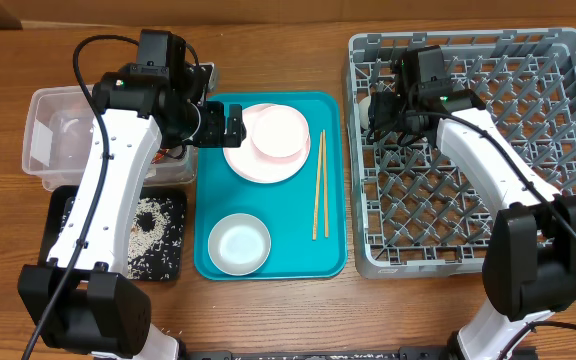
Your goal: Sort waste into correct bins and load items into the dishwasher
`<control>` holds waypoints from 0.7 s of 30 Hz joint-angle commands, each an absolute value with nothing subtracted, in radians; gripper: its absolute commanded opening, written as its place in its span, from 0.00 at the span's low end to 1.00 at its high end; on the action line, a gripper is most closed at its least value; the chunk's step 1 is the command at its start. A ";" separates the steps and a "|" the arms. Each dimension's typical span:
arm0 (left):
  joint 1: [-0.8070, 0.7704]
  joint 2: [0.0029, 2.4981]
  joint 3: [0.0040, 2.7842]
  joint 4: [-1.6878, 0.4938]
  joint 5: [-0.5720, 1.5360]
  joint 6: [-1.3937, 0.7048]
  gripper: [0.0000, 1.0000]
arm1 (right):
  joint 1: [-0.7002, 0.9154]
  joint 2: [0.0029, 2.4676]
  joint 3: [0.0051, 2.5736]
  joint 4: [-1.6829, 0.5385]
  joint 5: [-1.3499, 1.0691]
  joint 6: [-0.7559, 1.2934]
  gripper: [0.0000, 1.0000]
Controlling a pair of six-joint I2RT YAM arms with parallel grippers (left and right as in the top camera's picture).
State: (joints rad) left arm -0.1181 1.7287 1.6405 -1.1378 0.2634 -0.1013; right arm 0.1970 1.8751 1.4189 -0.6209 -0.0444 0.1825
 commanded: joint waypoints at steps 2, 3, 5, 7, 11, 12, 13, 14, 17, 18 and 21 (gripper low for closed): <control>-0.128 1.711 1.647 -1.140 0.255 -0.093 1.00 | 0.197 1.879 1.413 -0.614 -0.042 0.179 0.62; -0.128 1.711 1.647 -1.141 0.255 -0.093 1.00 | 0.197 1.879 1.413 -0.611 -0.041 0.178 0.62; -0.128 1.711 1.647 -1.141 0.255 -0.093 1.00 | 0.197 1.879 1.421 -0.612 -0.033 0.178 0.62; -0.128 1.711 1.647 -1.140 0.255 -0.093 1.00 | 0.197 1.879 1.439 -0.630 -0.018 0.178 0.61; -0.128 1.711 1.647 -1.140 0.255 -0.093 1.00 | 0.197 1.879 1.500 -0.681 -0.016 0.178 0.60; -0.128 1.711 1.647 -1.140 0.255 -0.093 1.00 | 0.197 1.879 1.515 -0.695 -0.016 0.178 0.59; -0.128 1.711 1.647 -1.141 0.255 -0.093 1.00 | 0.197 1.879 1.526 -0.703 -0.016 0.178 0.59; -0.128 1.711 1.647 -1.140 0.255 -0.093 1.00 | 0.197 1.879 1.536 -0.710 -0.016 0.178 0.59; -0.128 1.711 1.647 -1.140 0.255 -0.093 1.00 | 0.197 1.879 1.555 -0.713 -0.015 0.167 0.59; -0.128 1.711 1.647 -1.141 0.255 -0.093 1.00 | 0.197 1.879 1.558 -0.712 -0.015 0.157 0.59; -0.128 1.711 1.647 -1.140 0.255 -0.093 1.00 | 0.197 1.879 1.558 -0.709 -0.015 0.150 0.59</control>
